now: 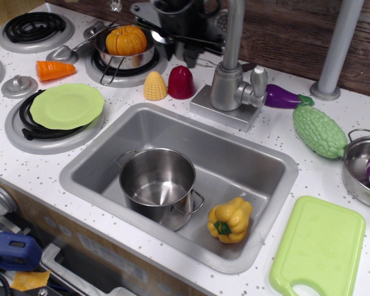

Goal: Turn faucet front to left

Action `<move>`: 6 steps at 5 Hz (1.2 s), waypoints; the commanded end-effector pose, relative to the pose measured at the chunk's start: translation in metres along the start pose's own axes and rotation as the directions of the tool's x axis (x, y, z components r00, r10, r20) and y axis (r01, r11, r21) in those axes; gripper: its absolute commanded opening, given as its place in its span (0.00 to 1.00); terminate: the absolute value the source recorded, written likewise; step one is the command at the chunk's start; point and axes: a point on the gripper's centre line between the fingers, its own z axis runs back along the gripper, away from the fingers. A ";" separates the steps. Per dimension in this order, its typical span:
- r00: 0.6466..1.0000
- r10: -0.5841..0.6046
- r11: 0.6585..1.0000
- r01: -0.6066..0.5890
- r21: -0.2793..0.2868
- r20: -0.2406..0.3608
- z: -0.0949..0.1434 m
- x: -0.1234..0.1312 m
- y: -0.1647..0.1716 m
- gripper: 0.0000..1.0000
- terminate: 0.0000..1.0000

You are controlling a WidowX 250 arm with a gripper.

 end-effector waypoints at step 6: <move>0.976 -0.134 0.990 0.139 -0.017 0.172 -0.054 0.049 0.058 0.00 0.00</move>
